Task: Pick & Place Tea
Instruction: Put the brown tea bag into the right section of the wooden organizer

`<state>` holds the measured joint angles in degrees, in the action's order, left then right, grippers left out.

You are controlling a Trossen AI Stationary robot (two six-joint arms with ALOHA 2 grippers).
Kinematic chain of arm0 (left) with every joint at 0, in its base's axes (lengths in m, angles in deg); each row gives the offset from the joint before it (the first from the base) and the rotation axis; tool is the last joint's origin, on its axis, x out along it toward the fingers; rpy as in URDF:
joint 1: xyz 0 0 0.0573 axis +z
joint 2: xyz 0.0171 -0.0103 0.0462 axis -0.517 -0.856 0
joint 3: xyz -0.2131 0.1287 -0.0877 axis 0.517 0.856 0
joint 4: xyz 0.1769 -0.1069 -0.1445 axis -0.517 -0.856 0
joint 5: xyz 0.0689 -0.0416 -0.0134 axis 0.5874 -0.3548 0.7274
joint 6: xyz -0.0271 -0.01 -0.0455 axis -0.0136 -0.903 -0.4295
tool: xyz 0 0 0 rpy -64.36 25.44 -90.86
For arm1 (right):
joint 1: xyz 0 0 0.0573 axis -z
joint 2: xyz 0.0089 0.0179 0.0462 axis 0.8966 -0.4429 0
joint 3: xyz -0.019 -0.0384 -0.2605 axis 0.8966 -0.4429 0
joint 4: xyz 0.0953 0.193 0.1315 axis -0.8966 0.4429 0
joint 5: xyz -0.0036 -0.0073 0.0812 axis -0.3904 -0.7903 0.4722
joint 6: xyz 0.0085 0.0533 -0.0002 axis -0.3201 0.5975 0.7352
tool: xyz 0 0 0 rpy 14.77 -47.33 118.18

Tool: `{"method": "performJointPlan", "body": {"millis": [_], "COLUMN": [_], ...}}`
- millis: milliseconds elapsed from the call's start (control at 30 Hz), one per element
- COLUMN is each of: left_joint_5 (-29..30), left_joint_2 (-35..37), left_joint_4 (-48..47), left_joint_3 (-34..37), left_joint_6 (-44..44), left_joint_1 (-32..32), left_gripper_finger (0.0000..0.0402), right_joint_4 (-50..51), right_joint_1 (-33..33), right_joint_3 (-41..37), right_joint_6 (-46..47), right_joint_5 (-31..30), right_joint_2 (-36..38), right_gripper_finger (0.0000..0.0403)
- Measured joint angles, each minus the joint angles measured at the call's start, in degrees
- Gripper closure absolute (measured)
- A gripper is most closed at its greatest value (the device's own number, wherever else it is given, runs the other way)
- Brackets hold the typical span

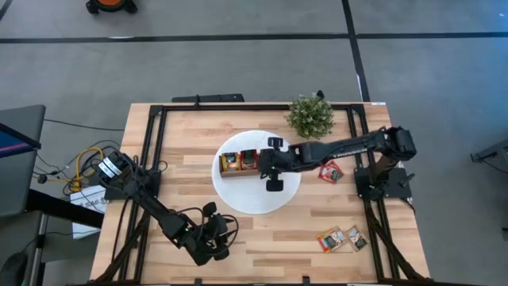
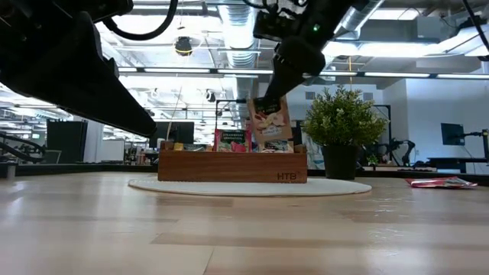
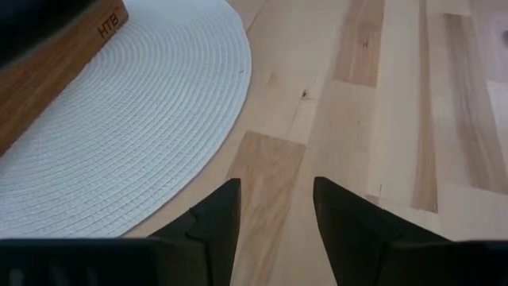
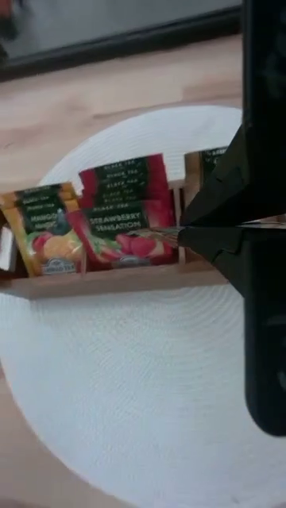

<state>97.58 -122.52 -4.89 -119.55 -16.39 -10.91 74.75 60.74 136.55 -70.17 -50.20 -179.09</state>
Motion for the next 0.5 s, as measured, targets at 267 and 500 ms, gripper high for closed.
{"method": "performJointPlan", "body": {"millis": [267,500], "left_joint_5": [0.0,0.0], "left_joint_2": [0.0,0.0], "left_joint_4": [0.0,0.0], "left_joint_3": [0.0,0.0], "left_joint_6": [0.0,0.0], "left_joint_1": [0.0,0.0], "left_gripper_finger": [0.0248,0.0248], "right_joint_4": [1.2,1.6], "right_joint_1": [2.6,4.2], "right_joint_3": [0.0,0.0], "right_joint_6": [0.6,2.2], "right_joint_5": [2.2,5.0], "right_joint_2": [-0.3,-0.3], "right_gripper_finger": [0.0403,0.0403]}}
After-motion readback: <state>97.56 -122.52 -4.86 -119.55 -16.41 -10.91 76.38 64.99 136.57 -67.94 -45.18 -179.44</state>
